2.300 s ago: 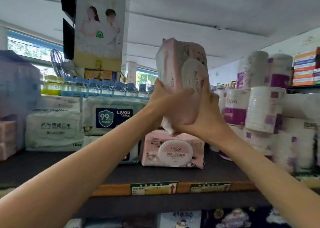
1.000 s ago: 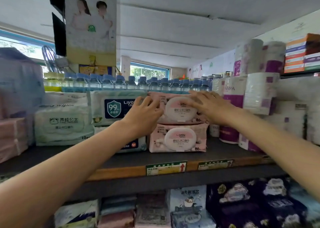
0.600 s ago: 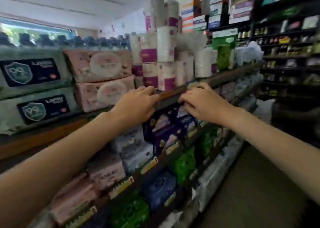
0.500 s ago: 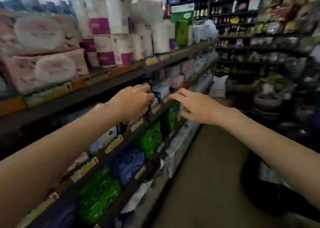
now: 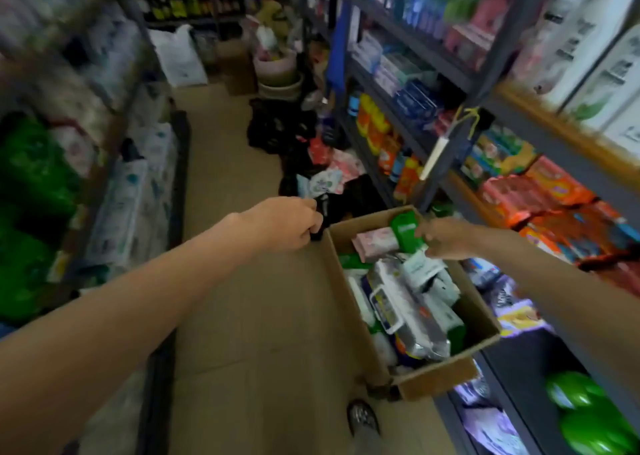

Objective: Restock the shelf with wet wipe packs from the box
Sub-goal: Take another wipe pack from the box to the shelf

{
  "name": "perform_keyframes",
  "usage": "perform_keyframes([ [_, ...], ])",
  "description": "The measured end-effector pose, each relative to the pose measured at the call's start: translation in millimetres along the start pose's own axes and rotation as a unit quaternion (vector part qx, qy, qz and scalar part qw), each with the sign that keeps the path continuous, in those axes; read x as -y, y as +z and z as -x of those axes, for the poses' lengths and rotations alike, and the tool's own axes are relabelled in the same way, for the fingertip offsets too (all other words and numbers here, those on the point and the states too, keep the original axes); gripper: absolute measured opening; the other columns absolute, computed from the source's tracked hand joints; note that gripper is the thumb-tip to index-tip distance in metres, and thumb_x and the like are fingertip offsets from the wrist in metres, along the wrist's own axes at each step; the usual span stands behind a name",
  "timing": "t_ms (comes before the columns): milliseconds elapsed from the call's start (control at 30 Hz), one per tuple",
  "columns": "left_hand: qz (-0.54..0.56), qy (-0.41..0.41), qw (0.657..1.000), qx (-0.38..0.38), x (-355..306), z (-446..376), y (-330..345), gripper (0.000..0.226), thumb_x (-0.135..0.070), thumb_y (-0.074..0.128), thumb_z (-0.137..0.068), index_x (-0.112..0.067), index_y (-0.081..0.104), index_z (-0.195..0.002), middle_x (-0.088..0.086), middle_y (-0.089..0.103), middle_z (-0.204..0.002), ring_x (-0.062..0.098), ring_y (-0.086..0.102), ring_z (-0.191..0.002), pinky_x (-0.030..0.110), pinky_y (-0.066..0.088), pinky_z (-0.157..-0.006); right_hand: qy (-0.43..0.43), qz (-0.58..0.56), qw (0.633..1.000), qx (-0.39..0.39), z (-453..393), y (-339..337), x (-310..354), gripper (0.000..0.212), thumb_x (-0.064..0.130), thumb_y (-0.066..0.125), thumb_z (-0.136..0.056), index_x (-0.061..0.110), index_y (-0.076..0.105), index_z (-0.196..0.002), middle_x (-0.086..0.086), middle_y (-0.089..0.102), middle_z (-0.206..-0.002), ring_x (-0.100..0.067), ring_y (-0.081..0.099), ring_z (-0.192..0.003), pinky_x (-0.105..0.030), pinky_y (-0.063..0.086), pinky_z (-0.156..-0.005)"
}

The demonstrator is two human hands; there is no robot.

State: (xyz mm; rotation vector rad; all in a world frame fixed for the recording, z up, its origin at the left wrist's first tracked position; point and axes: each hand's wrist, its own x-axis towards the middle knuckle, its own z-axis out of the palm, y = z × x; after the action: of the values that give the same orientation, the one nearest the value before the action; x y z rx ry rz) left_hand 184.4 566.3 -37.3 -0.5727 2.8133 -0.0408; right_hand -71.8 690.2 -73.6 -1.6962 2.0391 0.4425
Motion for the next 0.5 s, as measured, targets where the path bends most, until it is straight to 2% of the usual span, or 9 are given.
perform_keyframes([
  [100,0.036,0.032,0.999,0.014,-25,-63,21,0.026,-0.019,0.039,-0.095,-0.016,0.054,-0.116,0.006,0.047,-0.126,0.024,0.056,-0.106,0.032,0.043,-0.089,0.037,-0.027,0.998,0.031,-17,48,-58,0.050,0.019,0.054,-0.091,0.012,0.039,-0.138,-0.010,0.041,-0.141,-0.025,0.042,-0.129,-0.031,0.037,-0.103],
  [233,0.065,0.035,0.993,0.091,-54,-137,62,0.025,-0.019,0.040,-0.095,-0.010,0.054,-0.114,0.009,0.049,-0.121,0.027,0.055,-0.105,0.038,0.045,-0.088,0.052,-0.055,0.995,0.070,-63,92,-111,0.041,0.010,0.049,-0.092,-0.001,0.044,-0.131,-0.020,0.044,-0.135,-0.033,0.046,-0.123,-0.040,0.039,-0.101],
  [333,0.099,0.005,0.981,0.165,-65,-184,93,0.025,-0.019,0.040,-0.095,-0.013,0.052,-0.117,0.008,0.047,-0.120,0.027,0.054,-0.105,0.036,0.043,-0.085,0.069,-0.083,0.990,0.095,-94,112,-140,0.041,0.012,0.049,-0.093,-0.002,0.043,-0.131,-0.021,0.047,-0.132,-0.032,0.048,-0.120,-0.038,0.042,-0.097],
  [433,0.179,-0.035,0.969,0.167,-73,-223,115,0.028,-0.015,0.042,-0.093,-0.013,0.055,-0.118,0.009,0.050,-0.122,0.028,0.055,-0.105,0.038,0.046,-0.088,0.098,-0.127,0.984,0.073,-129,132,-163,0.045,0.011,0.051,-0.091,0.001,0.040,-0.134,-0.018,0.048,-0.132,-0.030,0.049,-0.119,-0.029,0.043,-0.084],
  [500,0.223,-0.049,0.961,0.156,-80,-244,130,0.028,-0.013,0.043,-0.093,-0.012,0.054,-0.119,0.010,0.050,-0.123,0.028,0.055,-0.105,0.041,0.047,-0.089,0.132,-0.180,0.974,0.038,-154,150,-174,0.048,0.012,0.053,-0.089,0.002,0.038,-0.134,-0.017,0.049,-0.133,-0.029,0.049,-0.121,-0.030,0.042,-0.090],
])
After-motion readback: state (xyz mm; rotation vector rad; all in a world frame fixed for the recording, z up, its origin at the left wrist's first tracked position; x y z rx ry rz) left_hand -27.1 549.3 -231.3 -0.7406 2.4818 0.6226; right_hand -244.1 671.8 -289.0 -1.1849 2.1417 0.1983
